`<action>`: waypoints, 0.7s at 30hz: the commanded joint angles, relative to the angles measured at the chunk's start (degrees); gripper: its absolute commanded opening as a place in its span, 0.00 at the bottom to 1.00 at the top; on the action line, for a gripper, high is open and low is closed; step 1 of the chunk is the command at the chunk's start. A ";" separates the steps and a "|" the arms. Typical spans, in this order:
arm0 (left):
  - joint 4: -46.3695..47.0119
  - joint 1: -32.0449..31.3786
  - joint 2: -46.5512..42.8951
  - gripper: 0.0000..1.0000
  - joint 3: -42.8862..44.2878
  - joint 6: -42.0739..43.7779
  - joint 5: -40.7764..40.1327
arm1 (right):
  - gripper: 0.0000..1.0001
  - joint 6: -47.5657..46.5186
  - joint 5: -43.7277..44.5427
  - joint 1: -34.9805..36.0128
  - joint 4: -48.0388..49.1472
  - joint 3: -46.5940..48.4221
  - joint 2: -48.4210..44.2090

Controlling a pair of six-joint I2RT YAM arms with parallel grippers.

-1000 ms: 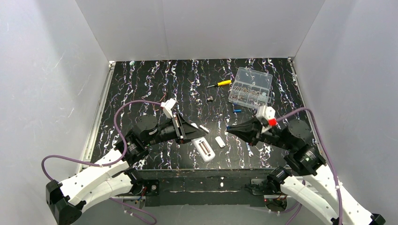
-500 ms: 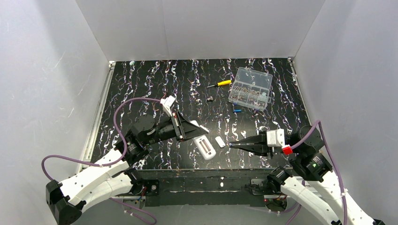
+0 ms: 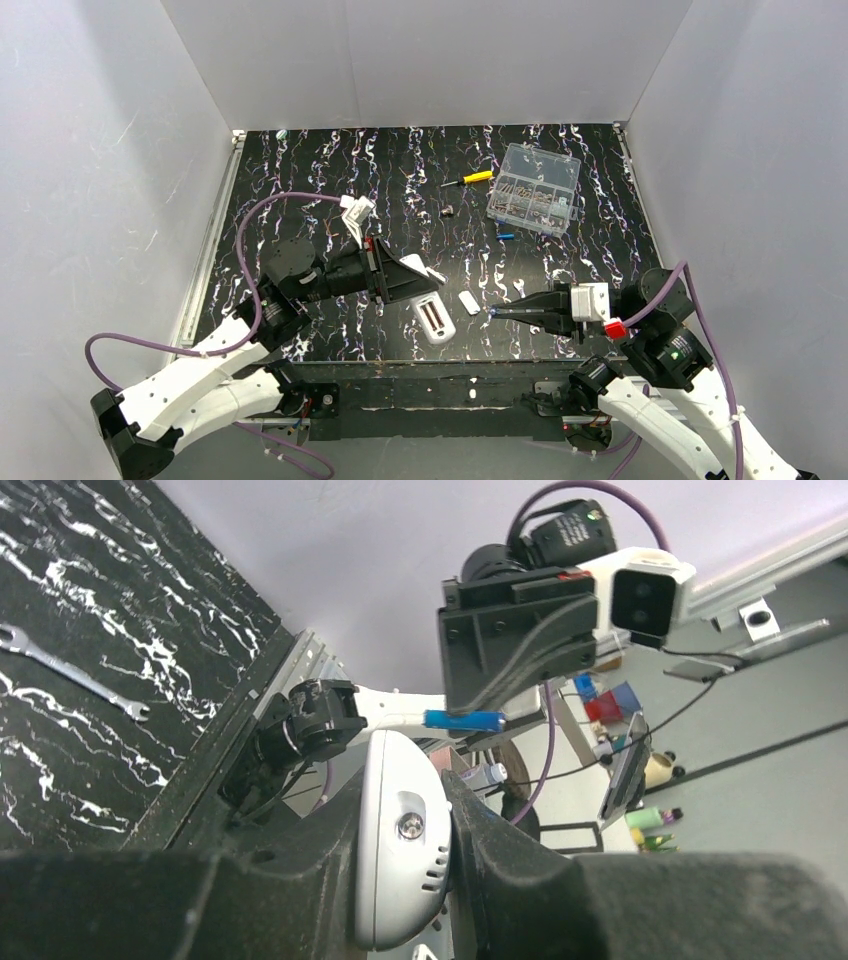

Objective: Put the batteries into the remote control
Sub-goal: Load the battery into the remote control.

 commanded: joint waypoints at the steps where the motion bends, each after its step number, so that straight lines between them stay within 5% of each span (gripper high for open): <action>1: 2.72 0.42 -1.86 0.00 4.80 5.81 5.12 | 0.01 -1.23 -1.17 -0.07 0.24 2.91 -0.70; 21: -0.87 0.42 -1.46 0.00 10.68 9.39 10.21 | 0.01 -2.51 -4.63 -0.07 -0.96 6.31 -0.37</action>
